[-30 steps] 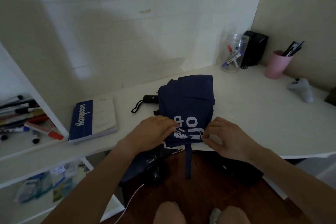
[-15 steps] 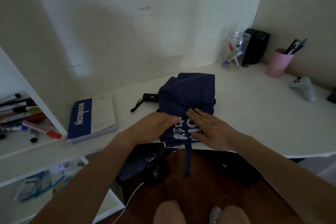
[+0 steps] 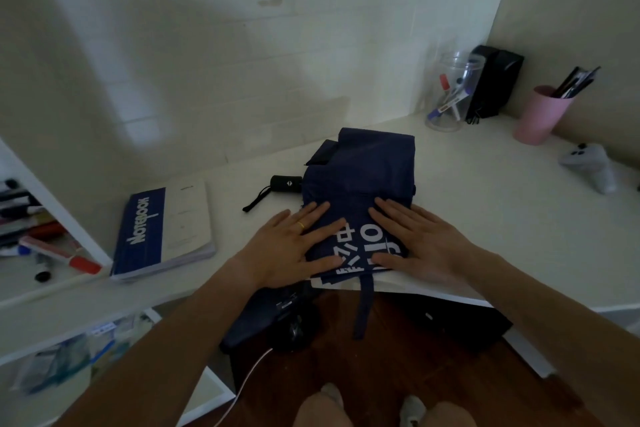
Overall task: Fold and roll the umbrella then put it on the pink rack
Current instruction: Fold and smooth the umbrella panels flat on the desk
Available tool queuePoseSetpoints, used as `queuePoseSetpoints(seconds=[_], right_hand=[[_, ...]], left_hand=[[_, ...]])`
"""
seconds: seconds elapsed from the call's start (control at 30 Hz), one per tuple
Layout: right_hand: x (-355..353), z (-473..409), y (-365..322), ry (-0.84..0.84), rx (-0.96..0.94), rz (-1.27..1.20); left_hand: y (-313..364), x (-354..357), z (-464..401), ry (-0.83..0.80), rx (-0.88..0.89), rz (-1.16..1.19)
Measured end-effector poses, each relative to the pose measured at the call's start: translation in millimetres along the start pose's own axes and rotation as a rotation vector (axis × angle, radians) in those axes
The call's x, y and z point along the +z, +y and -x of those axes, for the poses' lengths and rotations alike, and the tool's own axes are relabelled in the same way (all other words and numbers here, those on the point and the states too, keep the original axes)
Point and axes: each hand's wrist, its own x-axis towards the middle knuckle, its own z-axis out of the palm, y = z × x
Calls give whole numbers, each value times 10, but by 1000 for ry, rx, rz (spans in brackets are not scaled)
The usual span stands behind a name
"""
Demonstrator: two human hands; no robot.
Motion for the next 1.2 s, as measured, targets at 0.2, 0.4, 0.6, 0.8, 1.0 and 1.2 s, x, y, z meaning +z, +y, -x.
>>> queuePoseSetpoints(seconds=[0.2, 0.4, 0.6, 0.8, 1.0, 1.2], right_hand=[[-108, -41, 52, 204, 54, -243], [-498, -349, 243, 792, 534, -891], [-678, -661, 286, 577, 499, -1331], [-838, -384, 135, 727, 276, -1401], [-440, 219, -117, 660, 81, -1005], [127, 386, -132, 509, 146, -967]], left_hand=[[-76, 14, 23, 14, -31, 48], [-56, 19, 43, 53, -23, 47], [-45, 16, 48, 39, -27, 34], [-38, 25, 48, 57, -32, 25], [-28, 22, 54, 36, -47, 36], [-11, -21, 72, 72, -47, 89]])
